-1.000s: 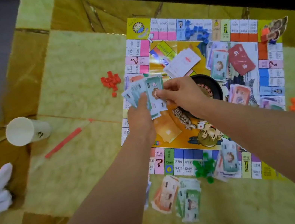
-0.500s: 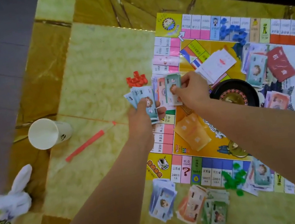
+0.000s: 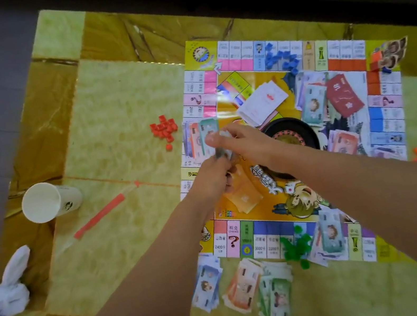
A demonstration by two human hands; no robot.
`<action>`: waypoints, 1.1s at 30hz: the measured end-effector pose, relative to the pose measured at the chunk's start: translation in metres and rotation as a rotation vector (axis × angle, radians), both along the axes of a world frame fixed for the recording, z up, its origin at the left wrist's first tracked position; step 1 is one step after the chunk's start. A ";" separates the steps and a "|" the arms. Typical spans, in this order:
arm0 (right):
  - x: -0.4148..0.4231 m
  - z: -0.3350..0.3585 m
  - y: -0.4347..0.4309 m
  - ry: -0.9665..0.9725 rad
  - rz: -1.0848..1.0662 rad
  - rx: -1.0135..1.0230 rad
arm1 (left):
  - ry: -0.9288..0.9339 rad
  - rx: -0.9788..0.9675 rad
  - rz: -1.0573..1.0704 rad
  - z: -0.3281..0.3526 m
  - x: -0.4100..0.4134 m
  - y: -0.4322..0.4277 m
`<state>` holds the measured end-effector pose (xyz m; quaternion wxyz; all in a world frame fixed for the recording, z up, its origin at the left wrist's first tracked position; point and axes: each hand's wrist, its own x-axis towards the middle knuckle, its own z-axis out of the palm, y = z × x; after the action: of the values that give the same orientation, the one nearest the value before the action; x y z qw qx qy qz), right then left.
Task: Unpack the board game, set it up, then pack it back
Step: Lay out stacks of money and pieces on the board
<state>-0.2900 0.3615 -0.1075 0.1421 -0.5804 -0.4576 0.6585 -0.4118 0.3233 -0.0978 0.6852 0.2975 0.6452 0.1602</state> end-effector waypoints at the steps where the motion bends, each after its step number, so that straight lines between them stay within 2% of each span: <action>1: 0.005 -0.001 -0.002 -0.011 0.004 0.006 | 0.025 0.008 -0.058 0.000 0.005 -0.002; 4: 0.035 0.009 -0.018 0.001 -0.098 0.045 | 0.032 -0.007 -0.152 0.010 0.031 -0.016; 7: 0.062 0.021 -0.035 -0.009 -0.121 0.067 | -0.094 -0.112 -0.120 0.021 0.055 -0.031; 12: 0.101 0.033 -0.071 -0.029 -0.114 0.088 | -0.227 -0.174 -0.114 0.033 0.096 -0.059; 15: 0.127 0.033 -0.089 -0.002 -0.182 0.053 | -0.241 -0.219 -0.038 0.030 0.116 -0.072; 21: 0.175 0.029 -0.122 -0.067 -0.132 0.085 | -0.297 -0.318 -0.016 0.031 0.141 -0.091; 23: 0.188 0.023 -0.125 -0.084 -0.260 0.110 | -0.330 -0.323 0.093 0.030 0.150 -0.094; 26: 0.196 0.014 -0.130 -0.098 -0.417 0.127 | -0.443 -0.328 0.371 0.026 0.162 -0.094; 30: 0.200 0.010 -0.138 -0.104 -0.410 0.092 | -0.386 -0.285 0.424 0.020 0.179 -0.092; 33: 0.210 0.015 -0.137 -0.056 -0.431 0.056 | -0.307 -0.250 0.343 0.017 0.185 -0.088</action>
<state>-0.0802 0.2249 -0.0921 0.2829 -0.6789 -0.3447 0.5834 -0.2268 0.2348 -0.0807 0.7696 0.0690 0.5893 0.2361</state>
